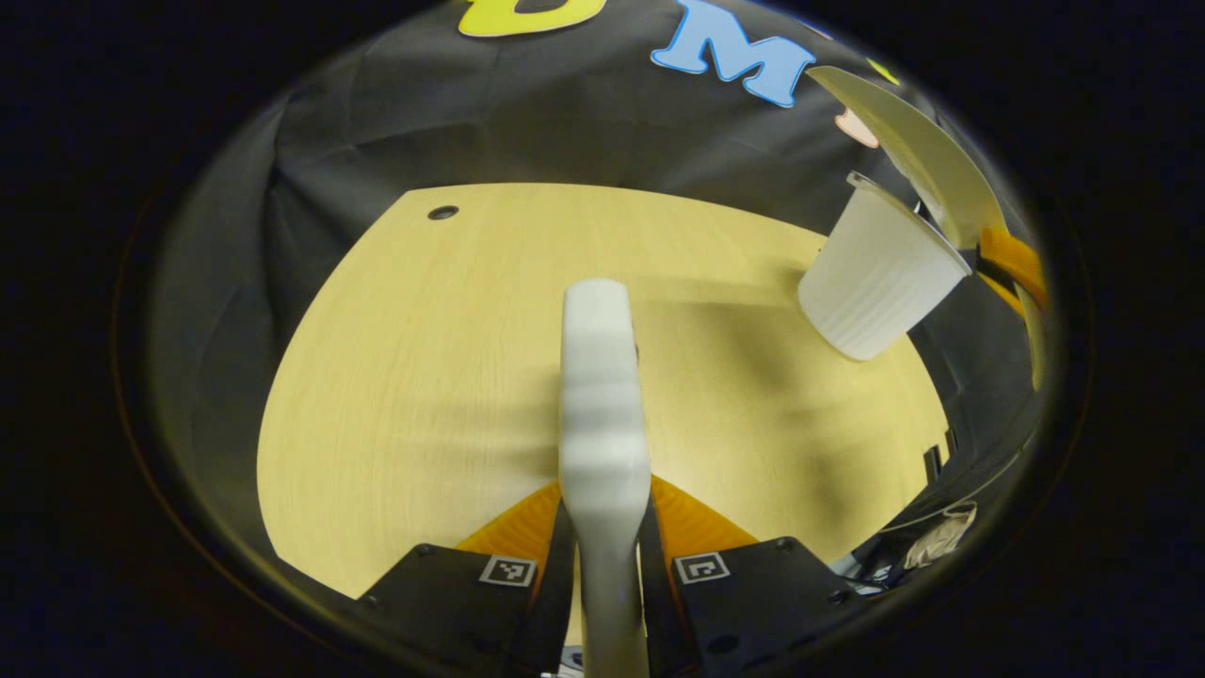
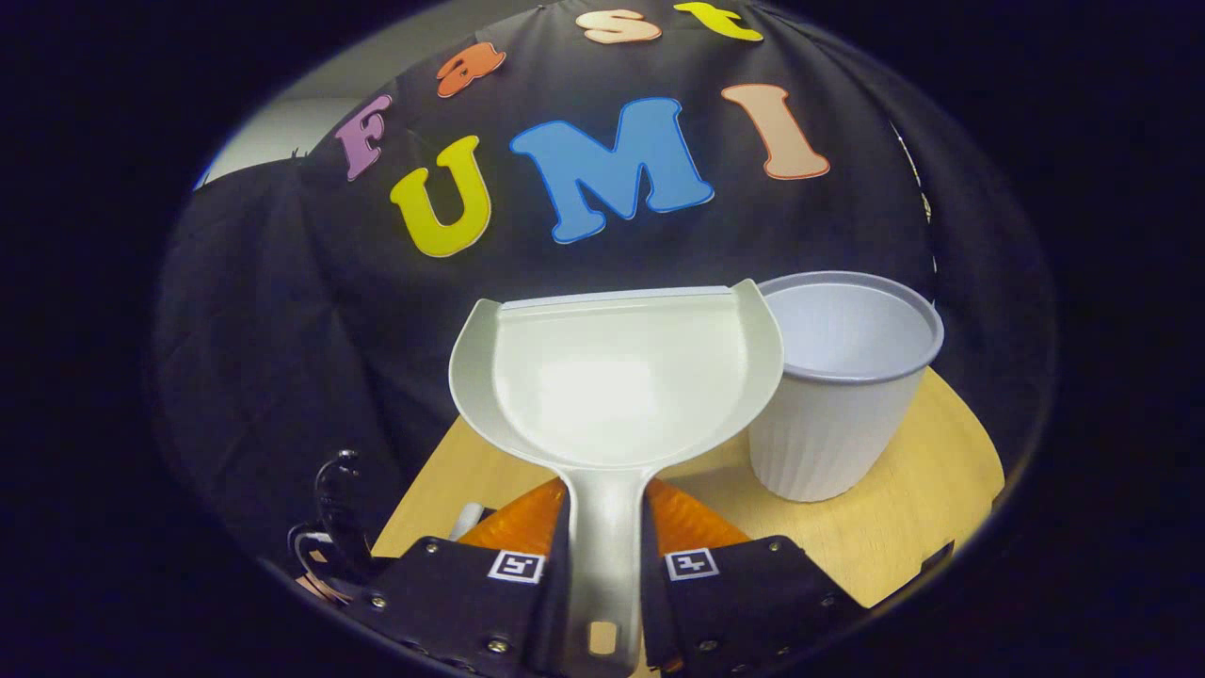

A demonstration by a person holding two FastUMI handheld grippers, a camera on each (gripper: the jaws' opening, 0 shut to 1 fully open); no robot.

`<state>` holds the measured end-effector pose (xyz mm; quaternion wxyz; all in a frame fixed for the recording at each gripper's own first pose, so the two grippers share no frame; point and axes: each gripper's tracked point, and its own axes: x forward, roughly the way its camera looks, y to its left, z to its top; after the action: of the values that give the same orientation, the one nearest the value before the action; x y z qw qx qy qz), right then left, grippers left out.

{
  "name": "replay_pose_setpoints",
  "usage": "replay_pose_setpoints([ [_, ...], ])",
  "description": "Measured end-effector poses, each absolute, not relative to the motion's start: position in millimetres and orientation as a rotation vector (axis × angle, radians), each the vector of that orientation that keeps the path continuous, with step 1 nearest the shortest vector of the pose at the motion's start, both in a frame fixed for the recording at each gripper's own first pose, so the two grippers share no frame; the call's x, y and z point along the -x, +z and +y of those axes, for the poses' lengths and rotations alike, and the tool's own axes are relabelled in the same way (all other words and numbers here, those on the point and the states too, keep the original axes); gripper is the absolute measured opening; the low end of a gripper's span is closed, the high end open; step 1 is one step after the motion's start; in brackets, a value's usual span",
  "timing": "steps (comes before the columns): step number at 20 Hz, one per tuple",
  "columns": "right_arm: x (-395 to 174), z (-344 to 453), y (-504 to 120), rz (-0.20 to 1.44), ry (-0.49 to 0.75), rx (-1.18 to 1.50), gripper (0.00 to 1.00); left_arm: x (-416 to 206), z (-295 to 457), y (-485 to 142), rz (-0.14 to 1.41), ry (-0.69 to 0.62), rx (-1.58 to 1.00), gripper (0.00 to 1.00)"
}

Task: Pick up the small broom and dustpan from the desktop, sweep the trash into the dustpan with the broom, and then empty the trash into the garbage bin.

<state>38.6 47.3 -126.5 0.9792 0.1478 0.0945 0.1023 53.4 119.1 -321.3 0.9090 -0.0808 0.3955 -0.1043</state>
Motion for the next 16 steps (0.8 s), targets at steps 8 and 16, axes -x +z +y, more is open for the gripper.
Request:
replay_pose_setpoints([
  [8,-30,61,-232,0.386,0.119,-0.204,0.32,-59,120,-333,0.841,-0.182,0.143,0.4],
  [16,-29,67,-304,0.607,0.055,-0.217,0.32,-59,111,-343,0.913,-0.144,0.14,0.38],
])
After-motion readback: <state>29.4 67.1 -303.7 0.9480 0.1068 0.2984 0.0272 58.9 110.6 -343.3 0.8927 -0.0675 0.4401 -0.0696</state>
